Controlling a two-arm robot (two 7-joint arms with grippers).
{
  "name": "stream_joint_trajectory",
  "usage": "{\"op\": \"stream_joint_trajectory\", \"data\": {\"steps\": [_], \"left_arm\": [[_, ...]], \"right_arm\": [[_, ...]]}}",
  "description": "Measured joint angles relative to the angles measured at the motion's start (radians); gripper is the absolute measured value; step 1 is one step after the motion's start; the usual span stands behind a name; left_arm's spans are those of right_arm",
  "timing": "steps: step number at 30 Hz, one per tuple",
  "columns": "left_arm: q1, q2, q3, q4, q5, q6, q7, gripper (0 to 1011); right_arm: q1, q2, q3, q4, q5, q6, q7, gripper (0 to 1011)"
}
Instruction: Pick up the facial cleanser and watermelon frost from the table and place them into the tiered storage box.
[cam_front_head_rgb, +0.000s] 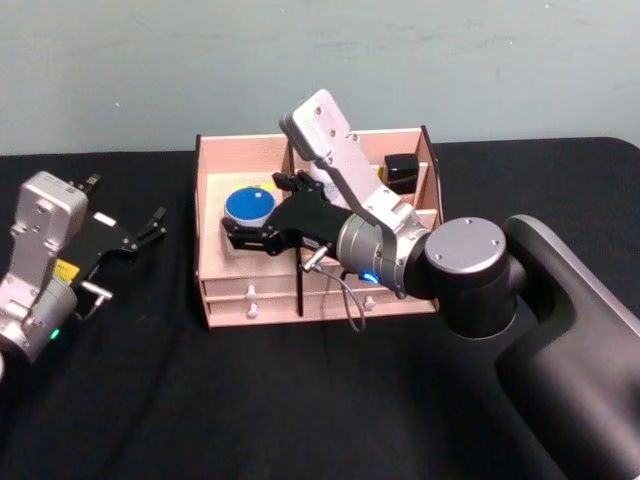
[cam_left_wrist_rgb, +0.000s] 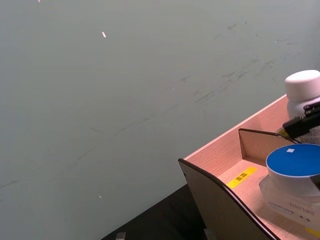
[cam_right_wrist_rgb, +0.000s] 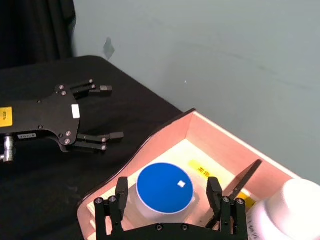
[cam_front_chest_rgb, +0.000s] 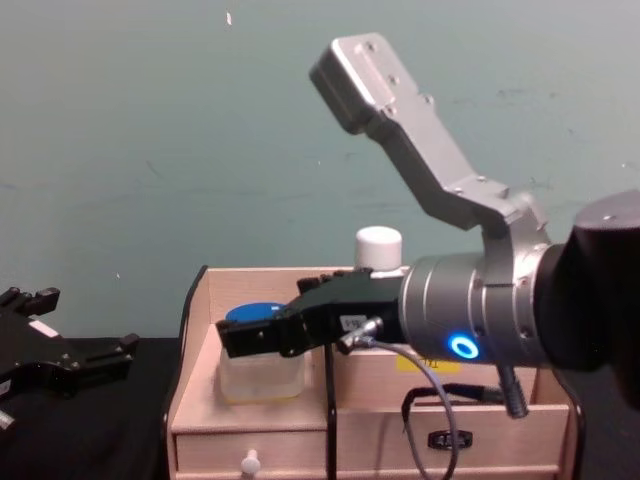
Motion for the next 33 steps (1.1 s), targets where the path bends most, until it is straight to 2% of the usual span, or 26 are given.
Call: {"op": "stream_joint_trajectory", "data": {"steps": [4,12,20,21,25,26,33], "left_arm": [[0.0,0.0,0.0,0.0,0.0,0.0,0.0,1010],[0.0,0.0,0.0,0.0,0.0,0.0,0.0,1009],[0.0,0.0,0.0,0.0,0.0,0.0,0.0,1010],[0.0,0.0,0.0,0.0,0.0,0.0,0.0,1010],[0.0,0.0,0.0,0.0,0.0,0.0,0.0,1010],[0.0,0.0,0.0,0.0,0.0,0.0,0.0,1010],[0.0,0.0,0.0,0.0,0.0,0.0,0.0,1010]], "right_arm": [[-0.012,0.008,0.008,-0.026,0.002,-0.013,-0.005,1002],[-0.073,0.051,0.041,-0.155,0.009,-0.06,-0.022,1002],[-0.178,0.121,0.114,-0.324,0.023,-0.124,-0.056,1002],[-0.216,0.145,0.149,-0.372,0.028,-0.141,-0.07,1002],[-0.268,0.175,0.203,-0.432,0.035,-0.163,-0.092,1002],[-0.294,0.189,0.231,-0.457,0.036,-0.172,-0.106,1002],[-0.4,0.223,0.35,-0.528,0.037,-0.208,-0.153,1002]]}}
